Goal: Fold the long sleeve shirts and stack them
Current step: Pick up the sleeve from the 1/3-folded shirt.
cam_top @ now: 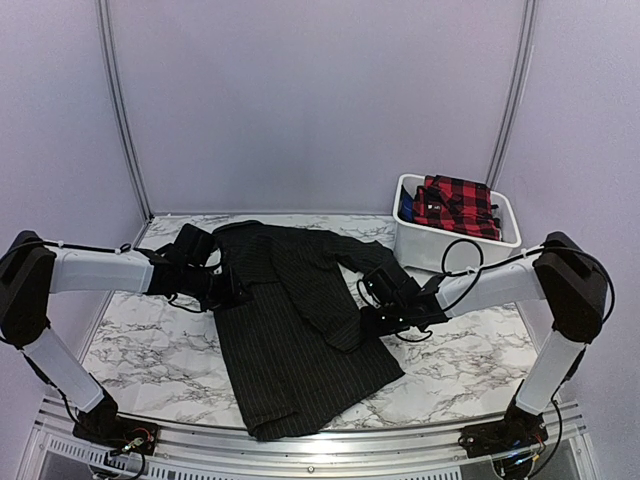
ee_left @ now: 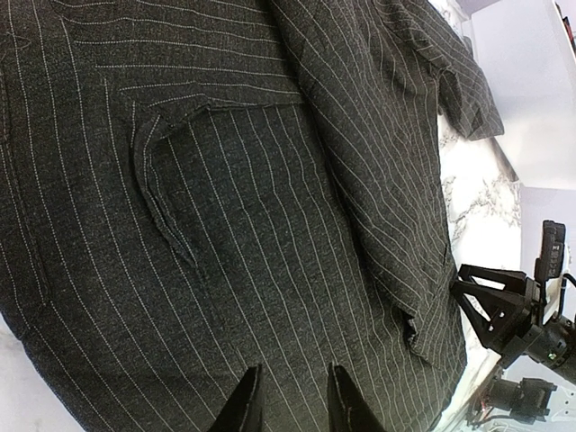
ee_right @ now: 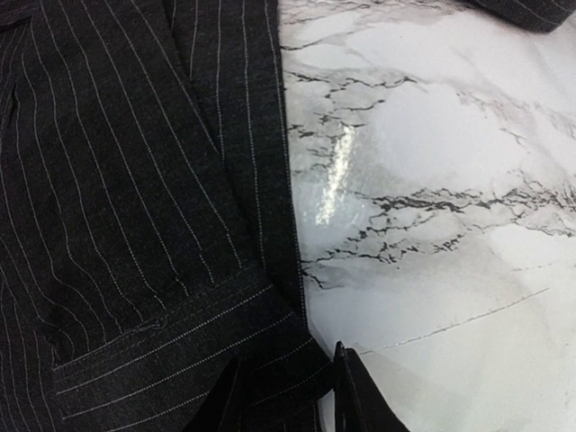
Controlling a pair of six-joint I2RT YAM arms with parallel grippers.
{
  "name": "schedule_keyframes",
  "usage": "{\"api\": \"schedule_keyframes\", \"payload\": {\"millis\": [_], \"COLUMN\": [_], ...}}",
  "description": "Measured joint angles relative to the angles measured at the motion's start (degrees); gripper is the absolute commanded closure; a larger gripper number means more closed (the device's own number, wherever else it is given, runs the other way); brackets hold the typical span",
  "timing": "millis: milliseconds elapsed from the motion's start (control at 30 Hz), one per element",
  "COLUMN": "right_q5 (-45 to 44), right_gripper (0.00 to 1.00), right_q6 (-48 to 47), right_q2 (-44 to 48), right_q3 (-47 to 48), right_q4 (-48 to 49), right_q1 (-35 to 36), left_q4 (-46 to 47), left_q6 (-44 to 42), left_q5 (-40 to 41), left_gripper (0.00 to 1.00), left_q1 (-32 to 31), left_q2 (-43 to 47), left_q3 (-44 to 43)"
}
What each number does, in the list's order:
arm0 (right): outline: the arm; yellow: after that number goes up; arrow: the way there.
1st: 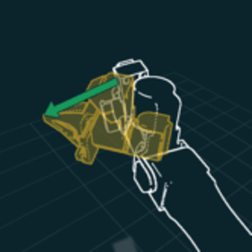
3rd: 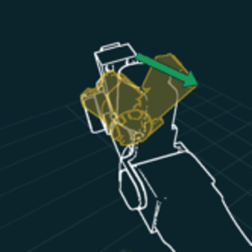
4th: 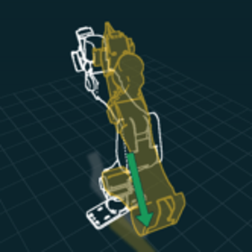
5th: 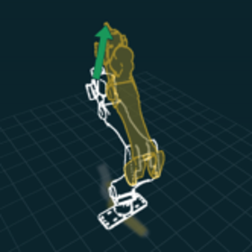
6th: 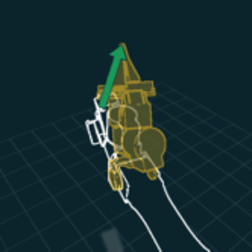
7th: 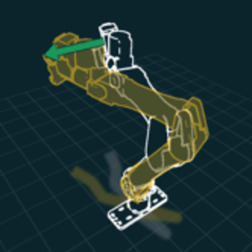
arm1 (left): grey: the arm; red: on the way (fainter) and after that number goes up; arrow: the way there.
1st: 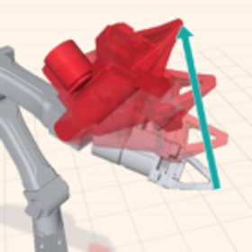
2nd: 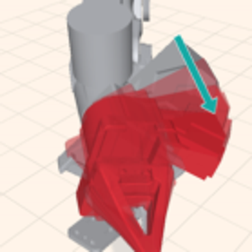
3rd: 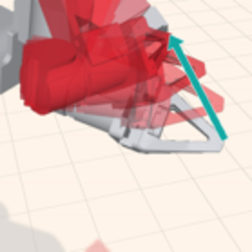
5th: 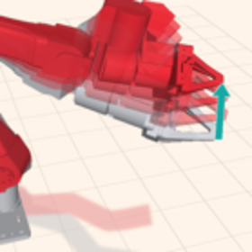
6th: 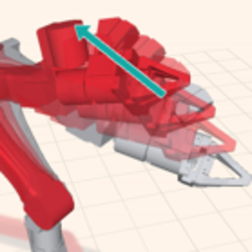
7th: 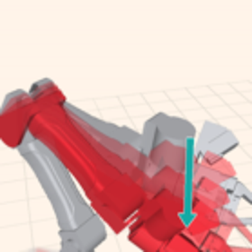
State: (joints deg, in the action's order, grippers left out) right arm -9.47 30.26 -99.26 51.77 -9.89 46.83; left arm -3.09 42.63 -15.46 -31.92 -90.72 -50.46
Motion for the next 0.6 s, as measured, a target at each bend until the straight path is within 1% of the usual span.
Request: {"api": "schedule_keyframes", "payload": {"millis": [100, 267, 433, 467, 567, 600], "right_q5": [-0.31, -0.59, -0.68, -0.72, -0.83, -0.98], "right_gripper": [0.87, 1.0, 1.0, 0.97, 0.78, 0.74], "right_q6": [-0.07, -0.31, -0.39, -0.46, -0.7, -0.74], "right_q2": [-0.02, -0.04, -0.04, -0.02, -0.02, -0.02], "right_q3": [0.02, 0.13, 0.68, 0.92, 1.73, 1.88], "right_q4": [0.0, -0.24, -1.16, -1.31, -1.81, -1.86], "right_q1": [0.0, 0.11, 0.24, 0.26, 0.26, 0.26], "left_q4": [0.02, 0.04, 0.11, 0.17, 0.24, 0.26], "left_q6": [0.02, 0.02, 0.02, 0.02, 0.09, 0.17], "left_q5": [0.0, 0.0, -0.02, -0.04, -0.04, -0.09], "left_gripper": [0.74, 0.74, 0.75, 0.75, 0.75, 0.74], "left_q1": [0.0, 0.02, 0.22, 0.28, 0.37, 0.37], "left_q2": [0.0, 0.0, 0.0, 0.0, 0.0, 0.0], "left_q3": [0.11, 0.11, 0.26, 0.39, 0.72, 0.76]}}
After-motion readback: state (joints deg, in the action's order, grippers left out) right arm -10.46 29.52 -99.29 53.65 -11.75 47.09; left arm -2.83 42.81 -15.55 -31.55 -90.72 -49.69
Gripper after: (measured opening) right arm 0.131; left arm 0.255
